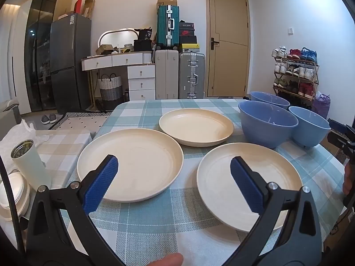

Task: Organize plates and bowls

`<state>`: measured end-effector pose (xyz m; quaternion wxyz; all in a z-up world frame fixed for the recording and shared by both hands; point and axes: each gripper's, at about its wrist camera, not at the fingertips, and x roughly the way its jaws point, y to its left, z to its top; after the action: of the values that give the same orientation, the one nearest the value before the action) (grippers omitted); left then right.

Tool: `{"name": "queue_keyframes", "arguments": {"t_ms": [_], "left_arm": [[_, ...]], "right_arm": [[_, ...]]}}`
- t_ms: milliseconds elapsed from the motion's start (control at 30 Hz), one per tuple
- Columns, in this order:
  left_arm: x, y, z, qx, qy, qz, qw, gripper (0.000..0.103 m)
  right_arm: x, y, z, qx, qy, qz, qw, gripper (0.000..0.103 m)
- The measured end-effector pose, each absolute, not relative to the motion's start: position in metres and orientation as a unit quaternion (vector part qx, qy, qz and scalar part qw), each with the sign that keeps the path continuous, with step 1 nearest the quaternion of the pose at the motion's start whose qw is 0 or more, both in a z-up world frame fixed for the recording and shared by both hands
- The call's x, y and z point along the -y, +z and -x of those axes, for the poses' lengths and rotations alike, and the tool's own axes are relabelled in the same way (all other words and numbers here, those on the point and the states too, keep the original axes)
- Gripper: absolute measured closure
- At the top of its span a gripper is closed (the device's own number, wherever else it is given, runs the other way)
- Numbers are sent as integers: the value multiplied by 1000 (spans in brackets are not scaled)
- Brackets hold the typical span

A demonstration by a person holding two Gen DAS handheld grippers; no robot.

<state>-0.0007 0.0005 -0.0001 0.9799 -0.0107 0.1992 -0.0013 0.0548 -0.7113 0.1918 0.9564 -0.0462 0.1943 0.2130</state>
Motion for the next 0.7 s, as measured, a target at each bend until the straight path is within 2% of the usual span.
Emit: {"name": "queue_keyframes", "arguments": {"t_ms": [700], "left_arm": [[-1,0,0,-208,-1,13,978,2]], "right_arm": [[711,192,-55,-205,214,43,954,0]]}}
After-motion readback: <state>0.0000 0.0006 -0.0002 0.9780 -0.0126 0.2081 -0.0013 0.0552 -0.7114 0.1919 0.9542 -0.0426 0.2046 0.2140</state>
